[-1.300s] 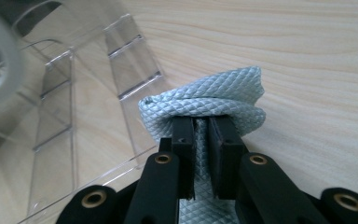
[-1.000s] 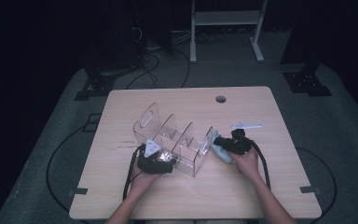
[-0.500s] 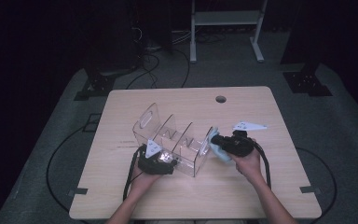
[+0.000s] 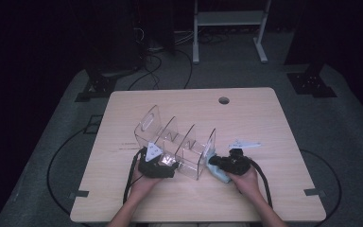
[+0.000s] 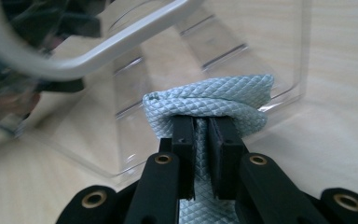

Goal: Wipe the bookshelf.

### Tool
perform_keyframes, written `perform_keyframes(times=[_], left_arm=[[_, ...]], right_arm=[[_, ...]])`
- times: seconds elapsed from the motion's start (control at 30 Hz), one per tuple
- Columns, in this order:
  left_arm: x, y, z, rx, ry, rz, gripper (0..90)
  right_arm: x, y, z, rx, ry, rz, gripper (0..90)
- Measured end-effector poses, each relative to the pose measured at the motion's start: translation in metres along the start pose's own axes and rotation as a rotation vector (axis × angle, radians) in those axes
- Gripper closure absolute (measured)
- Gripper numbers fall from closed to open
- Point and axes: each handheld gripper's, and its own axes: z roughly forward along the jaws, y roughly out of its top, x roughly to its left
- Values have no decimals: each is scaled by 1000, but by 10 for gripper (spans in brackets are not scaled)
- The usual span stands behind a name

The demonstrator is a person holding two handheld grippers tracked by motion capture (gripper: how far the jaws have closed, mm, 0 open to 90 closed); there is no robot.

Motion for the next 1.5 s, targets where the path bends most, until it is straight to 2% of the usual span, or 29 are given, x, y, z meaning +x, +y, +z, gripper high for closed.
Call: perform_keyframes(times=[0.1,0.27,0.3,0.37,0.47,0.6,0.7,0.93,1.33,1.5], left_arm=[[0,0,1,1,6,0,51],[-2,1,3,-1,16,2,53],[-2,1,3,0,14,5,53],[-2,1,3,-9,6,-5,51],[-2,2,2,-12,-16,-6,37],[-5,1,3,-16,-34,17,35],[-10,2,3,-15,-40,37,35],[-19,2,3,-17,-59,64,41],[-36,5,7,-35,-170,113,45],[-36,6,5,-32,-179,117,45]], right_arm=[[9,-3,-2,8,19,-11,817],[31,-6,-11,-3,86,-45,817],[37,-8,-13,-8,94,-56,817],[39,-9,-14,-12,87,-71,817],[35,-11,-14,-22,94,-47,817],[29,-10,-18,-36,58,-47,817],[23,-9,-22,-40,48,-32,817],[14,-7,-32,-36,9,-35,817],[-8,-8,-56,-49,-57,-18,817],[-9,-9,-61,-75,-52,-16,817]])
